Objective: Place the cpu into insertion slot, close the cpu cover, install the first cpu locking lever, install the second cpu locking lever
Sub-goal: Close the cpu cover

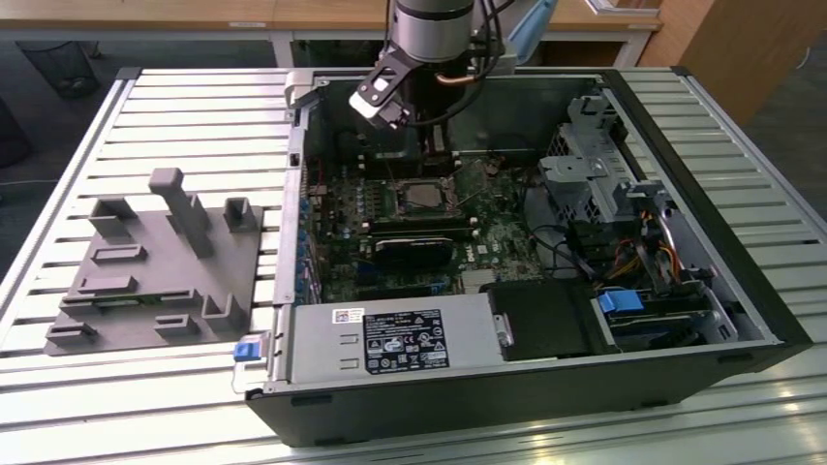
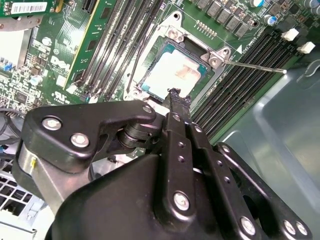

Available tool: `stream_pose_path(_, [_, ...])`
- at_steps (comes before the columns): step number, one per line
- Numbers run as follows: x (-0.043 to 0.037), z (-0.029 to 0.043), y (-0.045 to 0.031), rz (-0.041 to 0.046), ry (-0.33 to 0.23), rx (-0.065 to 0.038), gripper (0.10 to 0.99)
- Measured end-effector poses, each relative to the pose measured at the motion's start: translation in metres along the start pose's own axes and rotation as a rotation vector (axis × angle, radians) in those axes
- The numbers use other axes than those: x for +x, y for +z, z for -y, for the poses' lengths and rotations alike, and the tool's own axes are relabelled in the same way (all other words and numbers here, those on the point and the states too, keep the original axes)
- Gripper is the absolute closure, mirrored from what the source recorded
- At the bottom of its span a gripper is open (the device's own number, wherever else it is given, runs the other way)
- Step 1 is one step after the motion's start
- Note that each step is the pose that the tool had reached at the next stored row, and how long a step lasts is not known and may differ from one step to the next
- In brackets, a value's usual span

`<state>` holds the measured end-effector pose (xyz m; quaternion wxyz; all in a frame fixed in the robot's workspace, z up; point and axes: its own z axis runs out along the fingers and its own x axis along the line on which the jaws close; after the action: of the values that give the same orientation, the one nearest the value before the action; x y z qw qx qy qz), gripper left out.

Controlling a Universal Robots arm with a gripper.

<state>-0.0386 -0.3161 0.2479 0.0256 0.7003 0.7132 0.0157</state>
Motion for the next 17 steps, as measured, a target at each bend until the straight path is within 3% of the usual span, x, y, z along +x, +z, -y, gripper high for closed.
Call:
stream_pose_path(13, [-0.0003, -0.0014, -0.0197, -0.0002, 0.000, 0.003, 0.980])
stream_pose_path(17, [-0.0004, -0.0026, -0.0216, -0.0008, 0.000, 0.005, 0.980])
